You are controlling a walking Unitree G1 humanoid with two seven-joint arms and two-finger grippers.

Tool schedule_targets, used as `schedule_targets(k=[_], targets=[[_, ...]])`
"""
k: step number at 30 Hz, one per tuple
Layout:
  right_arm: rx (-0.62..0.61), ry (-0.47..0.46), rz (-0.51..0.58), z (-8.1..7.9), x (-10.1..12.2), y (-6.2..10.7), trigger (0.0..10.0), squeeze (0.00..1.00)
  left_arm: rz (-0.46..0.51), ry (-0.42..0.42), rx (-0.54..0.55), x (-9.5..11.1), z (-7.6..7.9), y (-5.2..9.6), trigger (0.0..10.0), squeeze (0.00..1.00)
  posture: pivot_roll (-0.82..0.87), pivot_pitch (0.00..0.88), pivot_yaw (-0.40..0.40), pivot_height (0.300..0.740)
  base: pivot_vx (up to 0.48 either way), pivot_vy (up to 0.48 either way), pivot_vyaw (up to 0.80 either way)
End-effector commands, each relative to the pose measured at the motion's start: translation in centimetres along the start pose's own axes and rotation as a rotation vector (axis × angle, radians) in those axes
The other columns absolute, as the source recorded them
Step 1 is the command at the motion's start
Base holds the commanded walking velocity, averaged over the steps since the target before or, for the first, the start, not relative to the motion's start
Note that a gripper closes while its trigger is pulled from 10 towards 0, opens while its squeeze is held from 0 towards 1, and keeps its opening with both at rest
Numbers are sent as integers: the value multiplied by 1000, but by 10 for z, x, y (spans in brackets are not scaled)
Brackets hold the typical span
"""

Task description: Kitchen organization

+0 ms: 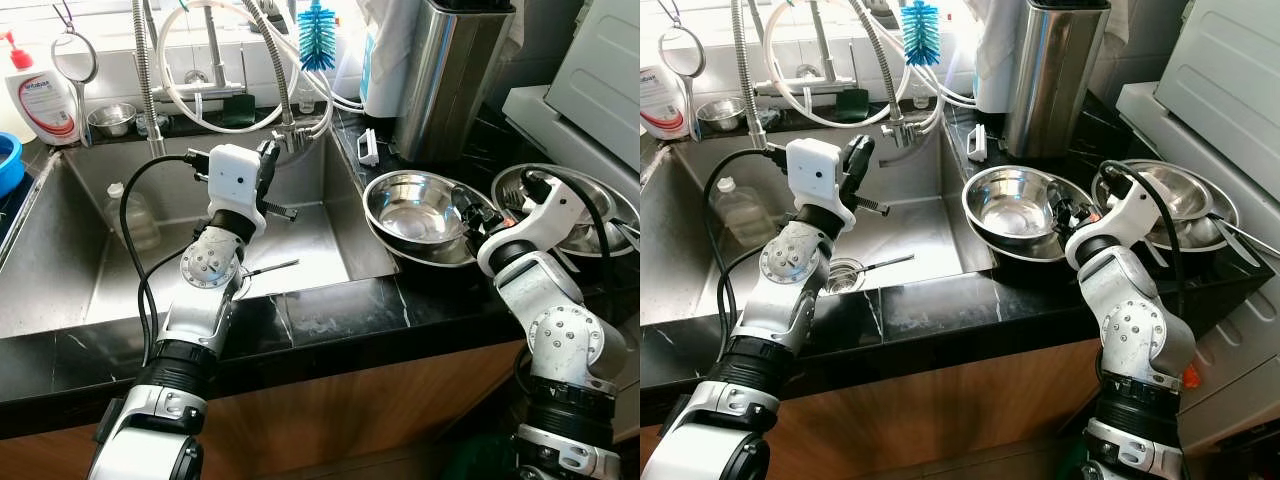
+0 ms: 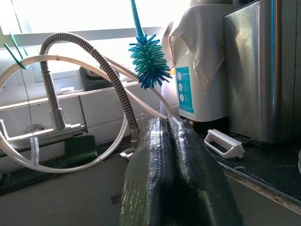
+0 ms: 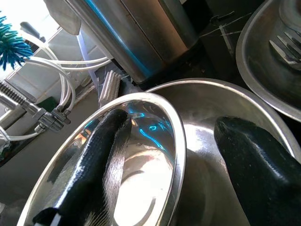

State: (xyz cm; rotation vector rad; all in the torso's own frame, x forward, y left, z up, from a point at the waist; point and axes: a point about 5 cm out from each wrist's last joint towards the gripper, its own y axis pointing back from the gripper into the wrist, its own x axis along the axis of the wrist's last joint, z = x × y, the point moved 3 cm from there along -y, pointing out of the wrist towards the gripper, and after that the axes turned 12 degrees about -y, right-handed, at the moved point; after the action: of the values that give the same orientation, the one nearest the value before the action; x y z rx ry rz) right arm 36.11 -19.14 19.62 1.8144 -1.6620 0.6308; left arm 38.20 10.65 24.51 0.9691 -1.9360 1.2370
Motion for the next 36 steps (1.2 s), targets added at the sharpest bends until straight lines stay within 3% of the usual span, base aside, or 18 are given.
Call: schedule_targets(k=[1, 8, 9, 10, 15, 16, 17, 19, 30, 31, 32, 36], targets=[[-9, -12, -9, 0, -1, -3, 10000, 0, 22, -19, -6, 5, -2, -4, 10000, 0, 7, 23, -19, 740, 0, 0, 0], [-12, -17, -20, -1, -3, -4, 10000, 0, 24, -29, -8, 7, -3, -4, 10000, 0, 10, 32, -21, 740, 0, 0, 0], [-11, -18, -21, -1, -4, -4, 7843, 0, 25, -30, -8, 7, -3, -4, 10000, 0, 10, 32, -21, 740, 0, 0, 0], [-6, -16, -27, -2, -4, -4, 0, 0, 25, -32, -8, 7, -3, -4, 10000, 0, 10, 33, -21, 740, 0, 0, 0], [-5, -20, -34, -3, -6, -5, 0, 0, 24, -37, -8, 7, -4, -5, 10000, 0, 10, 34, -21, 740, 0, 0, 0], [-5, -18, -41, -4, -7, -5, 667, 0, 24, -39, -9, 8, -4, -5, 10000, 0, 11, 35, -21, 740, 0, 0, 0], [-6, -17, -43, -4, -7, -5, 2784, 0, 24, -40, -9, 8, -4, -5, 10000, 0, 11, 35, -21, 740, 0, 0, 0], [-12, -13, -44, -3, -7, -6, 10000, 0, 25, -41, -12, 8, -4, -6, 10000, 0, 11, 36, -22, 740, 0, 0, 0], [-32, -20, -69, -2, -10, -8, 10000, 0, 26, -53, -72, 8, 4, -8, 10000, 0, 12, 38, -24, 740, 0, 0, 0], [-33, -22, -72, -2, -10, -8, 1176, 0, 26, -54, -74, 8, 5, -8, 10000, 0, 12, 38, -24, 740, 0, 0, 0], [-30, -21, -77, -3, -12, -8, 0, 0, 29, -53, -76, 9, 6, -8, 10000, 0, 13, 38, -24, 740, 0, 0, 0], [-24, -20, -79, -4, -13, -8, 0, 0, 30, -52, -75, 9, 6, -8, 10000, 0, 14, 38, -24, 740, 0, 0, 0]])
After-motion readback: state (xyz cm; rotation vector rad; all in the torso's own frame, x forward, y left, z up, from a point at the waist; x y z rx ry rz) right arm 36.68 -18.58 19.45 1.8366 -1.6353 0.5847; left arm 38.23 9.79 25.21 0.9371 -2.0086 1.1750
